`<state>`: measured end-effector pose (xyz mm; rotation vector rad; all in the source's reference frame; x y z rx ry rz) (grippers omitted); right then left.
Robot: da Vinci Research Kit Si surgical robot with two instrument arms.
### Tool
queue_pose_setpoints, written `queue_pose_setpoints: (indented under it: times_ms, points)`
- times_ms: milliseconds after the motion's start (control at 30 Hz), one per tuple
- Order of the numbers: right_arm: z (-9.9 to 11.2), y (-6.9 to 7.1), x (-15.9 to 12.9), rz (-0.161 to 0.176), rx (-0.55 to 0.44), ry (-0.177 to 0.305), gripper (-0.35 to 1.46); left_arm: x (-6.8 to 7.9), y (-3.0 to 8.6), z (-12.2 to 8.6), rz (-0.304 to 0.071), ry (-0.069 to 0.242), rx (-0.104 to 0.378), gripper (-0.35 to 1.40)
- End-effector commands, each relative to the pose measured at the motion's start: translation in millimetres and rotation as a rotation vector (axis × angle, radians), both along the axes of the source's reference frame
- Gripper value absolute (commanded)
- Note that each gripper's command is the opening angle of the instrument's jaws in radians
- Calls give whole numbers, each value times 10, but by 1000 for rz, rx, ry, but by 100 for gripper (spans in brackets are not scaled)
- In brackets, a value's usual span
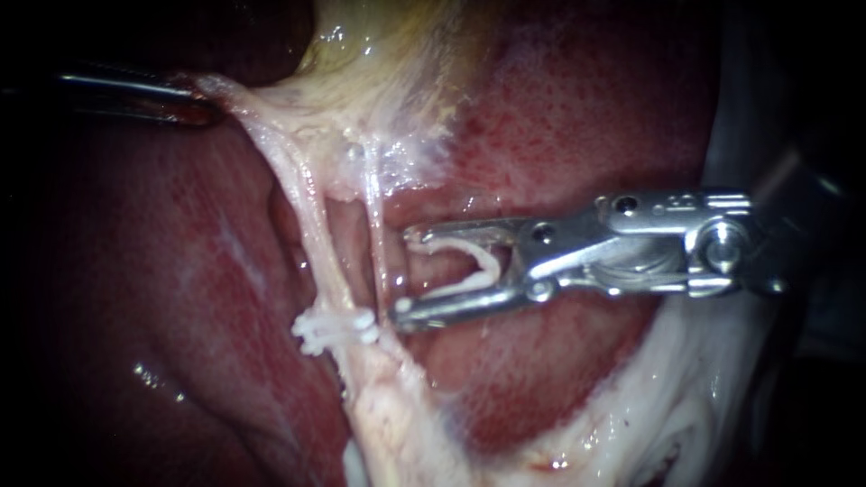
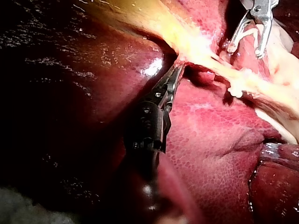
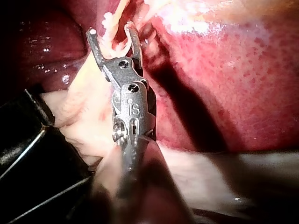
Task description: Clipping third clip left tube
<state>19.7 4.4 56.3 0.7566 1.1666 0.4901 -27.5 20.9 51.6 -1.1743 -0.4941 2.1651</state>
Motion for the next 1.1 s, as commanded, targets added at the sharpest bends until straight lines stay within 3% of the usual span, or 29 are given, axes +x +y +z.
queue_pose_setpoints:
  times_ms: [33, 400, 667, 867, 1100]
  points:
    - [2, 0, 2, -2, 1, 2, 50, 0, 0, 0, 0, 0, 0, -35]
    - [50, 3, 19, 4, 49, -15, 50, 0, 0, 0, 0, 0, 0, -35]
    - [66, 3, 21, -5, 55, -12, 50, 0, -1, 0, 0, 0, 0, -35]
    - [66, 4, 30, -9, 82, 56, 50, 0, -1, 0, 0, 1, 0, -35]
    - [65, 6, 48, -3, 115, 99, 50, -1, -1, 0, -1, 1, -1, -35]
